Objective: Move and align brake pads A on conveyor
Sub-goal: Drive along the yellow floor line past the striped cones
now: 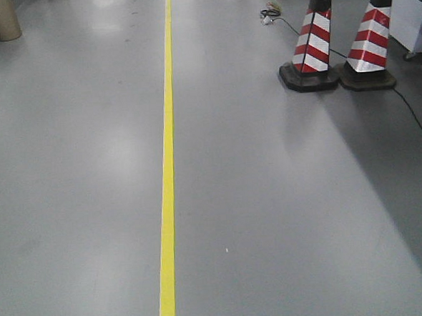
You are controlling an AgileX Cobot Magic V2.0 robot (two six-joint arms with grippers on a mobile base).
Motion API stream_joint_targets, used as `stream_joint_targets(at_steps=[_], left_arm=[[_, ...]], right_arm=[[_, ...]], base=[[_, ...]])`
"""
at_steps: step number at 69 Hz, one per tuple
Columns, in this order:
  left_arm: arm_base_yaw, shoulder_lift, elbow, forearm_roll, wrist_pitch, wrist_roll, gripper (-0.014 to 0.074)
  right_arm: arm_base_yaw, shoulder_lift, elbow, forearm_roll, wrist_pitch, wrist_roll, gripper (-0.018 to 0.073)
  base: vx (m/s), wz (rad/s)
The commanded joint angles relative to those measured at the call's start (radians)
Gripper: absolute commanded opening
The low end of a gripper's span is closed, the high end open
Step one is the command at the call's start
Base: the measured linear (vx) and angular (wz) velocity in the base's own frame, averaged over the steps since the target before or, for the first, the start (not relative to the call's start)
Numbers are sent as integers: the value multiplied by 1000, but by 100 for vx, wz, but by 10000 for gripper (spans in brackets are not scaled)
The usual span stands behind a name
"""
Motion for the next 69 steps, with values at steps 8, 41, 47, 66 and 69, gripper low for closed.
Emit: stream_joint_targets(at_steps=[8, 41, 47, 66, 69], left_arm=[[2, 15, -28, 9, -89, -1, -6], [2, 15, -28, 9, -89, -1, -6], [2, 15, -28, 9, -89, -1, -6], [2, 15, -28, 9, -89, -1, -6], [2, 15, -28, 9, -89, -1, -6]], right_arm=[[-7, 6, -32, -5, -100, -12, -4], [-7, 6, -32, -5, -100, -12, -4], [-7, 6, -32, -5, -100, -12, -4], [-7, 6, -32, -5, -100, -12, -4], [-7, 6, -32, -5, -100, -12, -4]], base=[[78, 7], [78, 5], [78, 0], [76, -4], [74, -3]])
